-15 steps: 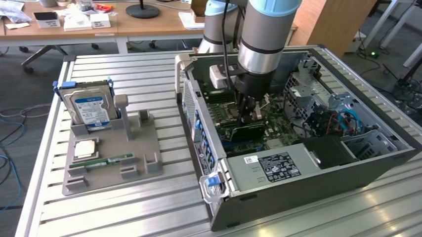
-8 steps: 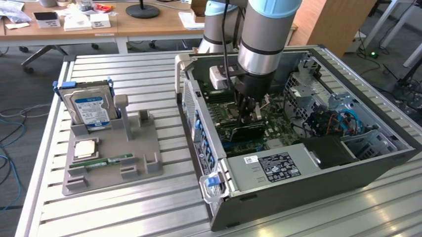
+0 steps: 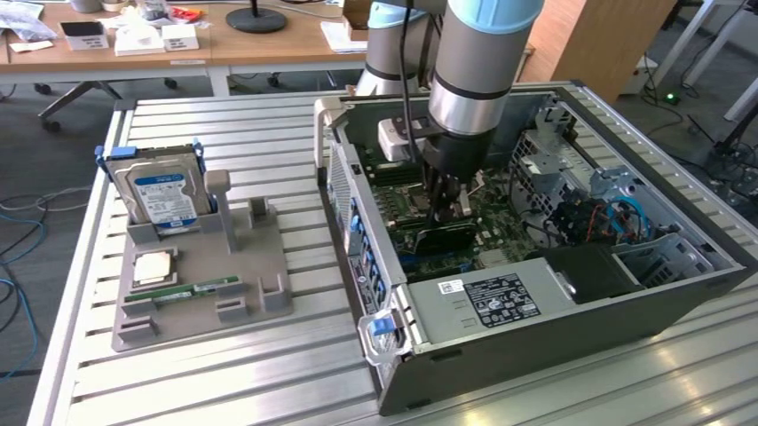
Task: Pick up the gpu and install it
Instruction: 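Press down on the gpu until it lock into place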
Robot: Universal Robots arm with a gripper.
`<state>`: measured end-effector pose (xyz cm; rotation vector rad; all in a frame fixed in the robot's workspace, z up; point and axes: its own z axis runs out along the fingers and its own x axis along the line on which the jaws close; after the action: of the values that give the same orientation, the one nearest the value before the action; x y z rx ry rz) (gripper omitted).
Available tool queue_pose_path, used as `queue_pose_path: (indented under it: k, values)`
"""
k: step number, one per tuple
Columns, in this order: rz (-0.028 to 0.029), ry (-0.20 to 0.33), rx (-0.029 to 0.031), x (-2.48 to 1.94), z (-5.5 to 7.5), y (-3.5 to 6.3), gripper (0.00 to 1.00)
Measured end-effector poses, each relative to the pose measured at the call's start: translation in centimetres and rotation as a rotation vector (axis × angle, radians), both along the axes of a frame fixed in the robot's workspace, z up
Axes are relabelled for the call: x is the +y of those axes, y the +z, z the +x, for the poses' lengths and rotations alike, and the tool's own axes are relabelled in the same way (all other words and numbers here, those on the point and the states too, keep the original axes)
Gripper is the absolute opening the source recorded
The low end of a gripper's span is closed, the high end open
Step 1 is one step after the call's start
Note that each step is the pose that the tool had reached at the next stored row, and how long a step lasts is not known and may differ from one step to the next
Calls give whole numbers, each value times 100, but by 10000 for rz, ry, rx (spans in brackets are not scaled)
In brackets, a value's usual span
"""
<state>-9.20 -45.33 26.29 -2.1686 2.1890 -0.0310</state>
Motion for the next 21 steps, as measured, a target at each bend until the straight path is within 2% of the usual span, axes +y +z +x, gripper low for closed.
queue_pose_path:
  k: [13,21]
  values:
    - [-8,2,1,-2,0,-36,10]
    - [12,1,-7,0,0,-29,10]
